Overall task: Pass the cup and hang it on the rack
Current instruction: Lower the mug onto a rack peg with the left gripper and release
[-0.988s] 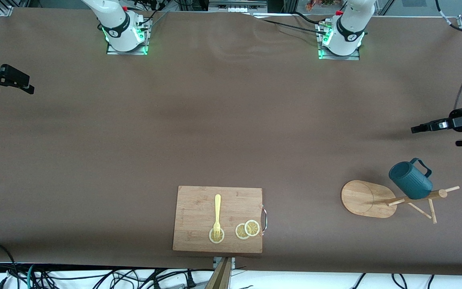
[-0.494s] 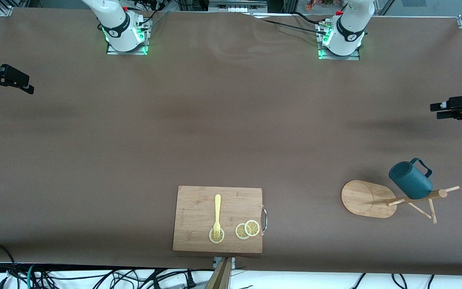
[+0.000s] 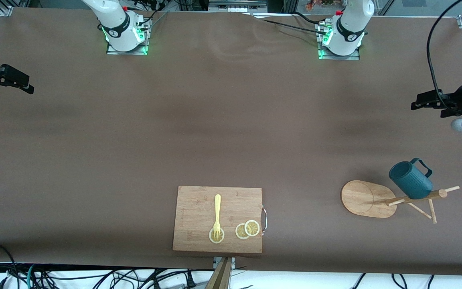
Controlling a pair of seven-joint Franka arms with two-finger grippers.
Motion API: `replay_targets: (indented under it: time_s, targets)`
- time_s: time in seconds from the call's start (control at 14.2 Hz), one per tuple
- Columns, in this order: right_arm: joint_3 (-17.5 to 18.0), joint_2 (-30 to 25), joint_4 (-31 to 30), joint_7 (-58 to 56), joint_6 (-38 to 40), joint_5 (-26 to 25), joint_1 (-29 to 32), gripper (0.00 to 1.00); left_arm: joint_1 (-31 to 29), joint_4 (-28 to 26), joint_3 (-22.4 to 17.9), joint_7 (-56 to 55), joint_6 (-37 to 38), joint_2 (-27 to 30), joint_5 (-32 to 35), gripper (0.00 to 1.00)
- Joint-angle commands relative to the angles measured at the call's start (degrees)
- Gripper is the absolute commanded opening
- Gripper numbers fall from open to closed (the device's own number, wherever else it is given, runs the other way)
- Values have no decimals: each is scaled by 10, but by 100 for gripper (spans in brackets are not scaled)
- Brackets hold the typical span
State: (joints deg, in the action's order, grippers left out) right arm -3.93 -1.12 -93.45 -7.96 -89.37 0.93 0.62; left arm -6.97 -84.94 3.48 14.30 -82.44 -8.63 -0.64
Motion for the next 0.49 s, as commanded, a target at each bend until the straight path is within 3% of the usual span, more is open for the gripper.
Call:
replay_targets:
  time_s: [0.0, 0.42]
  targets:
    - [3, 3, 11, -9, 9, 2, 7, 100, 13, 26, -7, -10, 1, 31, 28, 100]
    - [3, 3, 11, -9, 9, 2, 7, 100, 27, 25, 13, -161, 52, 64, 11, 100]
